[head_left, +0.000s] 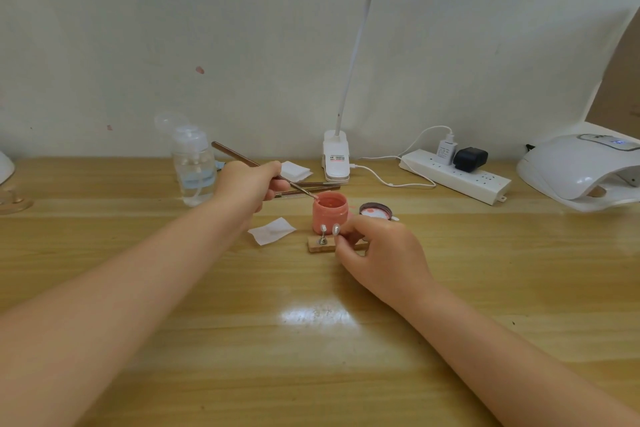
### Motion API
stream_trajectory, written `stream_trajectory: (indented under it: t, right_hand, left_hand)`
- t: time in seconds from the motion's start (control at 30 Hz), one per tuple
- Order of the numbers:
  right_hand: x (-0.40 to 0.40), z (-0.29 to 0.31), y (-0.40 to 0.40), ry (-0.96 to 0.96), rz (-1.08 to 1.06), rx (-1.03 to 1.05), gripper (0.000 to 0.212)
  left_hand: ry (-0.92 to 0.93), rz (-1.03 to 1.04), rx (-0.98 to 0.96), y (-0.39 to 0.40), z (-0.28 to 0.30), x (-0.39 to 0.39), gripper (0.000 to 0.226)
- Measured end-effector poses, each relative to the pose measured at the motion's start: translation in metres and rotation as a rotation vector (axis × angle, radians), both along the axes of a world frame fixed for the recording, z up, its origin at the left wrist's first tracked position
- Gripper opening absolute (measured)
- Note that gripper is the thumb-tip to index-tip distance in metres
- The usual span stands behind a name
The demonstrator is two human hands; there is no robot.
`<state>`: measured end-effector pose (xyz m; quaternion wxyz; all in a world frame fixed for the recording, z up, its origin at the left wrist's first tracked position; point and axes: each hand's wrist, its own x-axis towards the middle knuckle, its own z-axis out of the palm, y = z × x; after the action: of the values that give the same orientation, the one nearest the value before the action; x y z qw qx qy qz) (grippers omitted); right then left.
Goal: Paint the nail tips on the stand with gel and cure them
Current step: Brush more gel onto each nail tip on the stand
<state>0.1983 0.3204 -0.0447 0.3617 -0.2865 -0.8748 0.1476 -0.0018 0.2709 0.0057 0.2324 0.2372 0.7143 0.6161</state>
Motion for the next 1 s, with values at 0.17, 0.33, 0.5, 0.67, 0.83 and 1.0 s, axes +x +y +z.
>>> stream_trajectory:
  t: [0.17, 0.33, 0.5, 0.67, 0.83, 1.0]
  right_hand:
    - [-0.001, -0.002, 0.002, 0.030, 0.003, 0.001, 0.007]
    - [-0.001, -0.004, 0.004, 0.075, 0.001, 0.001, 0.006]
    - [-0.001, -0.004, 0.006, 0.110, 0.020, -0.030, 0.005]
    - [-0.002, -0.002, 0.005, 0.152, 0.074, -0.033, 0.006]
    - [-0.002, -0.004, 0.006, 0.186, 0.085, -0.043, 0.006]
    - [-0.003, -0.004, 0.004, 0.212, 0.090, -0.054, 0.007]
  left_hand:
    - [-0.032, -0.036, 0.060, 0.001, -0.003, 0.003, 0.016]
    - [-0.030, 0.014, 0.058, -0.005, -0.012, 0.000, 0.017]
    - [-0.058, -0.021, 0.231, -0.028, -0.012, 0.001, 0.011]
    - [0.103, -0.174, 0.379, -0.054, -0.015, 0.031, 0.010]
    - [0.469, -0.274, 0.356, -0.084, -0.033, 0.058, 0.011]
    - [0.644, -0.315, 0.330, -0.087, -0.041, 0.070, 0.020]
